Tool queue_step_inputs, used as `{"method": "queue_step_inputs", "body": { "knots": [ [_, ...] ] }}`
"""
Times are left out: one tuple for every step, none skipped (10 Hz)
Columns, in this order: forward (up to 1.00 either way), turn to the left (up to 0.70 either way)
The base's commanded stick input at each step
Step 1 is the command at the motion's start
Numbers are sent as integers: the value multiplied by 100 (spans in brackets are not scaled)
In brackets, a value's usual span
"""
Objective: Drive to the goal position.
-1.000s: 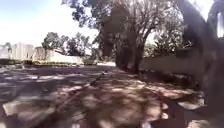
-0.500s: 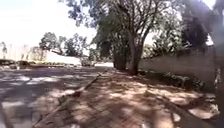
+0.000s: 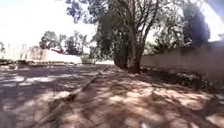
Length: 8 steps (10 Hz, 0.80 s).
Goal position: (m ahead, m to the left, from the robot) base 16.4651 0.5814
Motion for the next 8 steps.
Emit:
{"method": "queue_step_inputs", "body": {
  "knots": [
    [70, 0],
    [70, 0],
    [70, 0],
    [70, 0],
    [70, 0],
    [70, 0],
    [70, 0],
    [70, 0]
  ]
}}
